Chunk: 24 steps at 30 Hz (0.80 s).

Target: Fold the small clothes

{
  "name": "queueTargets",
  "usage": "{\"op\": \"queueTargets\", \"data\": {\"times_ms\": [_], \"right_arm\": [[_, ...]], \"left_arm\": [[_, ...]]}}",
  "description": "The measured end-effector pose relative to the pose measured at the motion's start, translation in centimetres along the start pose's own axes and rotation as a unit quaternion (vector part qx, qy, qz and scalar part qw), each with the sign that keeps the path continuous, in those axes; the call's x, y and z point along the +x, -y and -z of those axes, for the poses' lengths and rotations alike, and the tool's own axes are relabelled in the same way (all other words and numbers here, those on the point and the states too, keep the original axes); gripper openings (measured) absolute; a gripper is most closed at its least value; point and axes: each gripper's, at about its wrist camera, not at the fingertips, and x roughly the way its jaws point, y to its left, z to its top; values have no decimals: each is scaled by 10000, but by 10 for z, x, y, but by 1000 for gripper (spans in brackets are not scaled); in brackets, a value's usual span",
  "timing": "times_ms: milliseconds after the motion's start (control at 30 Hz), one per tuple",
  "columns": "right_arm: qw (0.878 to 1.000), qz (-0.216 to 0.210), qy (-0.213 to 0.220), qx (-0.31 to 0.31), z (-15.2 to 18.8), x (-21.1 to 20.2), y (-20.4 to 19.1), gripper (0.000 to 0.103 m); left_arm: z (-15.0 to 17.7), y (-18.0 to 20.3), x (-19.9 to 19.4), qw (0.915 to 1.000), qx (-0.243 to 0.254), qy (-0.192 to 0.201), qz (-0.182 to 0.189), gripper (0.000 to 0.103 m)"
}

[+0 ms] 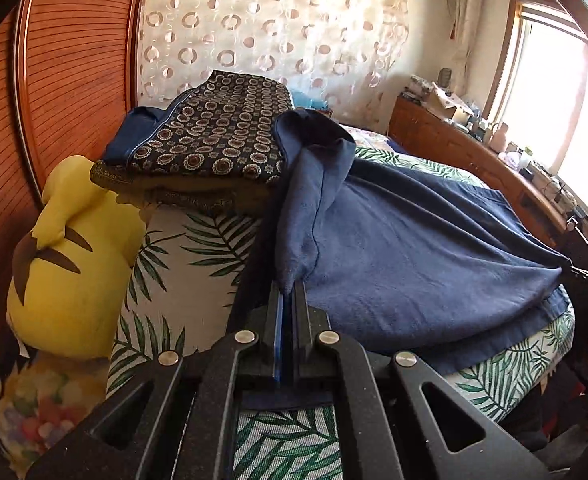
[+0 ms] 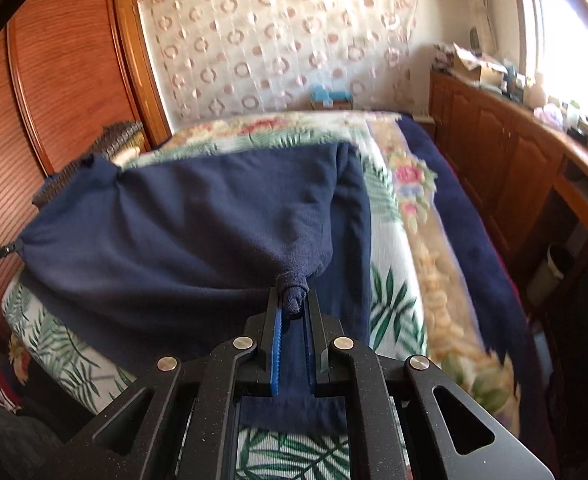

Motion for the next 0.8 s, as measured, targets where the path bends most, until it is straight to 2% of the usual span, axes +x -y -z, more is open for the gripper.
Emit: {"op": "queueTargets", "data": {"times_ms": [200,467,667,733,767,800], "right_arm": [[9999,46,-122,-25,-6,12,-3,9],[9997,-125,199,-33,-15,-14,-9,9],[9998,58,-150,-129,-1,2,-10,9],[9998,70,-148,-85,-2,0,-11,9],[9998,57,-152,-71,-2,0,-12,16],[9998,76,-151,-75,-3,0,-12,18]], "left_arm": [[6,2,2,9998,92,-40,-146,4],[3,-1,0,9999,24,7,-125,4],[3,1,-4,10000,9,30,-38,5],[1,2,-7,9999,39,75,-65,13],[0,2,-10,9999,54,119,-72,26],[-1,3,-12,9998,58,161,-56,41]]}}
